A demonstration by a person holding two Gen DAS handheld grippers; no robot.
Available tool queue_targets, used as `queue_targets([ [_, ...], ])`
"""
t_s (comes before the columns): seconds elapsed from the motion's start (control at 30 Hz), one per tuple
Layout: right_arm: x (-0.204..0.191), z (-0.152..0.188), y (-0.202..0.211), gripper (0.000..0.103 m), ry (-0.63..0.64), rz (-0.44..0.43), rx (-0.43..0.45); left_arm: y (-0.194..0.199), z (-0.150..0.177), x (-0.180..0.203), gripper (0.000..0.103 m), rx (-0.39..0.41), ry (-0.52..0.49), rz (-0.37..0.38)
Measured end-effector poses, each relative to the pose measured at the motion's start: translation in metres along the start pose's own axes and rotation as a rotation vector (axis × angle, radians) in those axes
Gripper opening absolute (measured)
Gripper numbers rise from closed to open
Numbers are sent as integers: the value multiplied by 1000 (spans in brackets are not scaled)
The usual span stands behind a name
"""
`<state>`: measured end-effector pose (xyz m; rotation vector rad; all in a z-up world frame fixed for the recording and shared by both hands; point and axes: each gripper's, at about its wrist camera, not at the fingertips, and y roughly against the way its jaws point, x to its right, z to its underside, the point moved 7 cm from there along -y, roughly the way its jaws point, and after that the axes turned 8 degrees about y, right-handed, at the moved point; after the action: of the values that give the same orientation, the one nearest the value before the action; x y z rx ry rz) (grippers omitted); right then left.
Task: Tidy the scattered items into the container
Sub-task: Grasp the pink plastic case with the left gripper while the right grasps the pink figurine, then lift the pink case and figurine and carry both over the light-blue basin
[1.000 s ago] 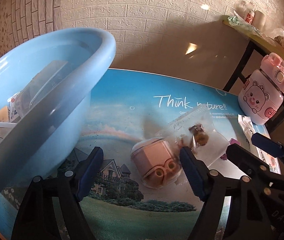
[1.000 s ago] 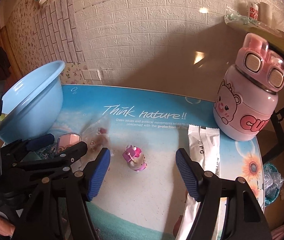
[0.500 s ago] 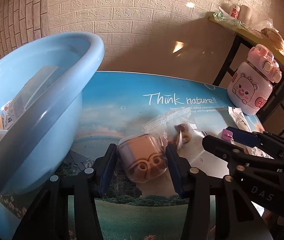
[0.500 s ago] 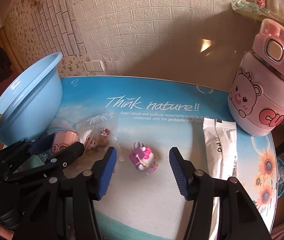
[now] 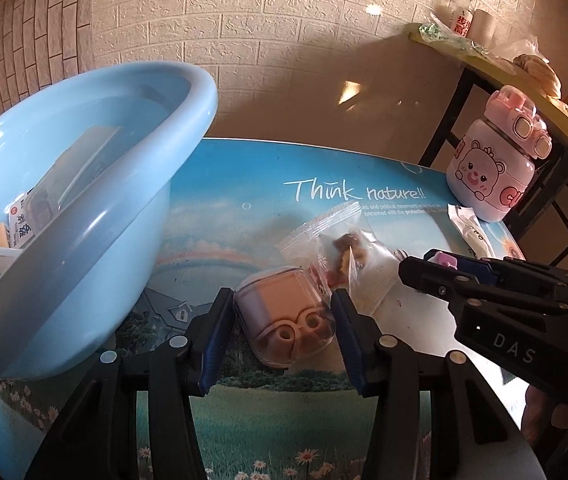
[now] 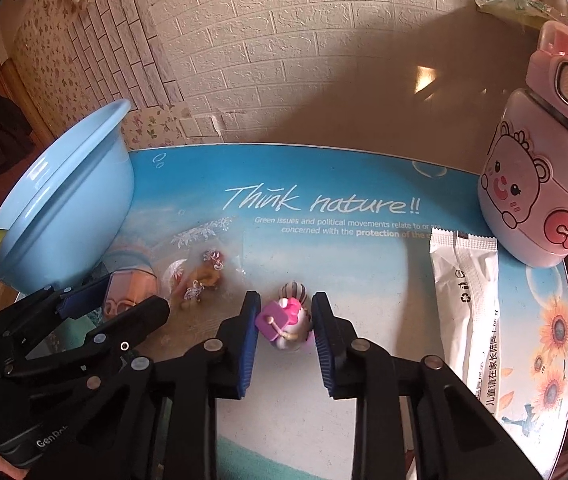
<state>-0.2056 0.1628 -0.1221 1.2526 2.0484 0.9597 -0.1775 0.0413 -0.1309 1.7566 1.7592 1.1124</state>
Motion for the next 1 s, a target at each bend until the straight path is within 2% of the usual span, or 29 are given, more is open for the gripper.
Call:
queue_targets([
  [0.5, -2, 20, 38, 27, -47, 28, 37, 33, 12, 5, 47, 35, -40, 45],
  [0.77, -27, 42, 59, 27, -46, 32, 43, 60, 32, 0, 47, 43, -83, 72],
  [1.0, -43, 57, 68, 27, -54, 30, 37, 72, 50, -12, 47, 42, -106, 63],
])
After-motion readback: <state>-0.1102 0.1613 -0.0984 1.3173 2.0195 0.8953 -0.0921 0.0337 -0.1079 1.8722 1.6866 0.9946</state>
